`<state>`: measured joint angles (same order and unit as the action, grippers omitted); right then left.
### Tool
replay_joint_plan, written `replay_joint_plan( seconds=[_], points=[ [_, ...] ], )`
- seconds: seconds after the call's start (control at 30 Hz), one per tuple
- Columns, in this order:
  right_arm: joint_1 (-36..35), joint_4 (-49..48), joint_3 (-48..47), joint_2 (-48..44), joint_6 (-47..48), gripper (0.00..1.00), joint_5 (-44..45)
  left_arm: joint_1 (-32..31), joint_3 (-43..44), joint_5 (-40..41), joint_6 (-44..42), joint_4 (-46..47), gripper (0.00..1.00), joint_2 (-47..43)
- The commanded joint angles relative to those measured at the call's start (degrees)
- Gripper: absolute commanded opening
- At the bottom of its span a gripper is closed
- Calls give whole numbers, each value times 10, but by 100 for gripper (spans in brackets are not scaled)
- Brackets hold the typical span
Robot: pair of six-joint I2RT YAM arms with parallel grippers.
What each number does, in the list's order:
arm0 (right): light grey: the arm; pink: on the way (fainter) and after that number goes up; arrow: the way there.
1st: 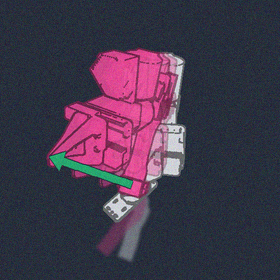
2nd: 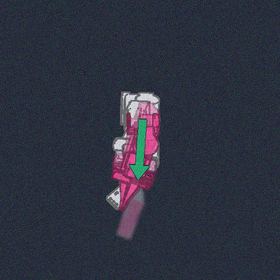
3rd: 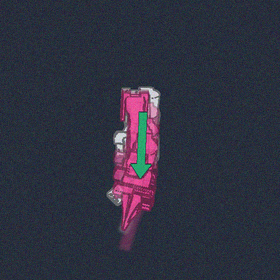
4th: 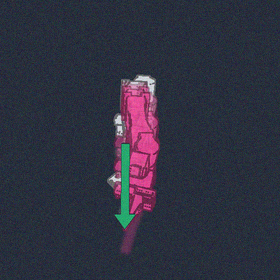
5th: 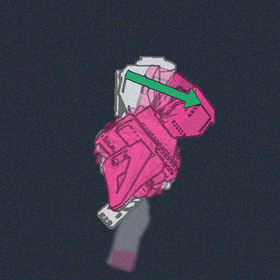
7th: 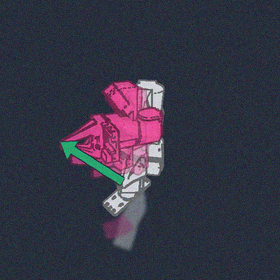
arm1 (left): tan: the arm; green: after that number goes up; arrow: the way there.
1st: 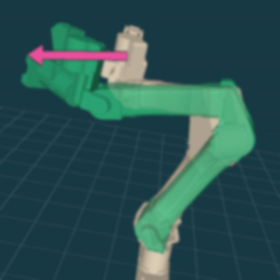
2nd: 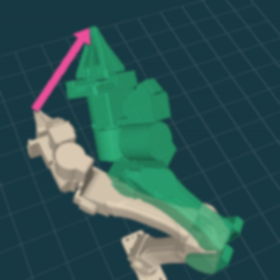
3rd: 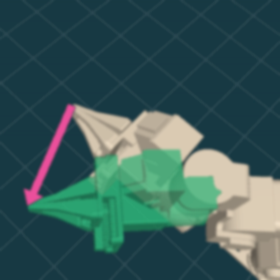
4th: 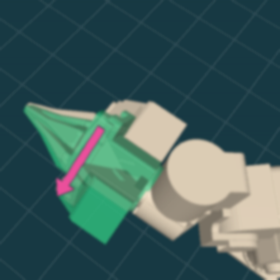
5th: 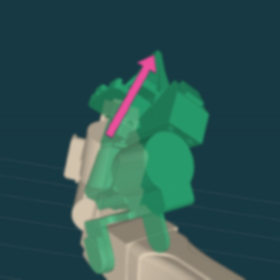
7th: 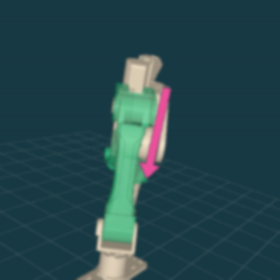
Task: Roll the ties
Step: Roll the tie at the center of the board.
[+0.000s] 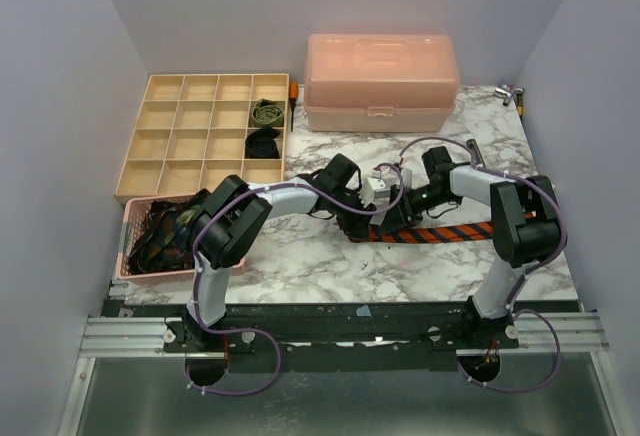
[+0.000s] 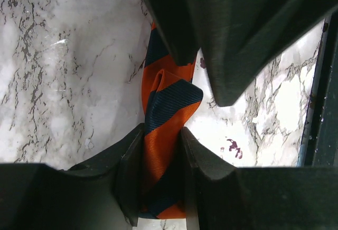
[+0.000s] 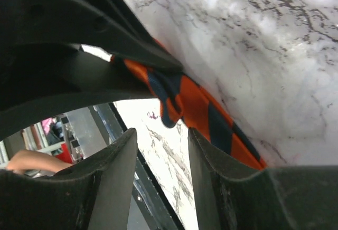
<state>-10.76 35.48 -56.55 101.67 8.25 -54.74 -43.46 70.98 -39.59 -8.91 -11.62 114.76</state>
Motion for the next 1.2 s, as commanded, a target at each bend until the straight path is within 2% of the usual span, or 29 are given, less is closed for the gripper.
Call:
replay_joint_plan(
  seconds=[0.0, 0.17, 0.4, 0.57, 0.7, 0.97, 1.03, 1.13, 1.17],
  points=[
    [-3, -37, 0, 45, -30, 46, -6, -2, -39, 37, -1, -69, 33, 23],
    [-7, -42, -4, 62, -31, 43, -19, -3, -46, 40, -4, -63, 34, 16],
    [-9, -33, -6, 75, -22, 21, -29, -14, -57, 60, -16, -50, 41, 6],
    [-9, -31, -9, 81, -23, 9, -24, -21, -63, 84, -28, -41, 51, -8],
    [-9, -27, -12, 94, -23, 0, -25, -22, -66, 110, -47, -36, 56, -32],
    [-9, -19, -14, 90, -19, 0, -31, -34, -80, 163, -99, -35, 55, -53],
    [-9, -16, -14, 87, -16, 0, -33, -40, -80, 169, -103, -37, 51, -48],
    [-9, -6, -17, 84, -6, 1, -38, -52, -84, 180, -112, -33, 39, -45],
    [-9, -3, -19, 82, -5, 8, -38, -55, -85, 182, -113, -32, 38, -45]
  ],
)
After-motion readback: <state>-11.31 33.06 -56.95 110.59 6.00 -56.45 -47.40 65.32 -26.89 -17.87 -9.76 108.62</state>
